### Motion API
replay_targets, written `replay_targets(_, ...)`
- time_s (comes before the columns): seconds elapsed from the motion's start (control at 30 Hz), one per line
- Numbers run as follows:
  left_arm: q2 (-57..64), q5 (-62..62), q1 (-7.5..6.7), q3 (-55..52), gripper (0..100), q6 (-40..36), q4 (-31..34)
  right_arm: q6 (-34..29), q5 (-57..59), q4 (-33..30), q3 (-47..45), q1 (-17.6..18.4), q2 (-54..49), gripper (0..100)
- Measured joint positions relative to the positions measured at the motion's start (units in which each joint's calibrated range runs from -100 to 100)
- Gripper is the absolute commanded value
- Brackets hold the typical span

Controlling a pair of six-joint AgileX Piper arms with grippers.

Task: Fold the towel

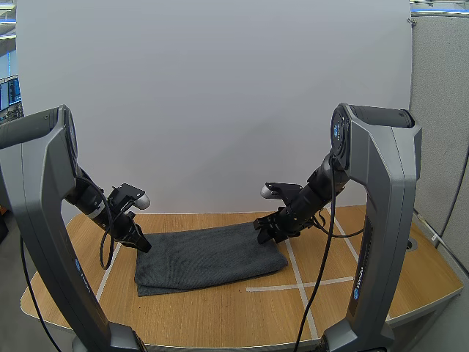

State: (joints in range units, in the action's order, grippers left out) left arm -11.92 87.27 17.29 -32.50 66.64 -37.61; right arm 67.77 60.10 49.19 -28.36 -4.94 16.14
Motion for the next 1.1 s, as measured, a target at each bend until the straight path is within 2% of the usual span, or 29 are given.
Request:
replay_targets(0.5, -1.0, -0.5, 0.00, 0.2, 0, 0.0, 0.0, 1.3, 8.1, 4.5, 1.0, -0.4, 2.2, 76)
replay_targets(0.67, -6.1, -4.0, 0.00, 0.3, 0, 0.1, 1.1, 1.3, 13.3, 4.6, 1.0, -0.4, 2.4, 76)
replay_targets(0.9, -6.7, -4.5, 0.00, 0.3, 0, 0.5, 1.2, 1.3, 13.7, 4.6, 1.0, -0.4, 2.4, 76)
replay_targets(0.97, -6.7, -5.1, -0.19, 0.3, 0, 0.8, 1.7, 1.3, 14.1, 4.6, 1.0, -0.4, 2.4, 75)
replay_targets(1.0, -6.7, -5.9, -1.28, 0.3, 0, 0.8, 2.0, 1.3, 15.3, 4.6, 1.0, -0.4, 2.4, 75)
replay_targets(1.07, -6.7, -6.9, -2.10, 0.3, 0, 0.8, 2.0, 1.4, 15.9, 4.6, 1.0, -0.4, 2.4, 70)
replay_targets(1.1, -6.7, -7.9, -3.00, 0.3, 0, 0.8, 2.0, 1.3, 16.6, 4.6, 1.0, -0.4, 2.6, 69)
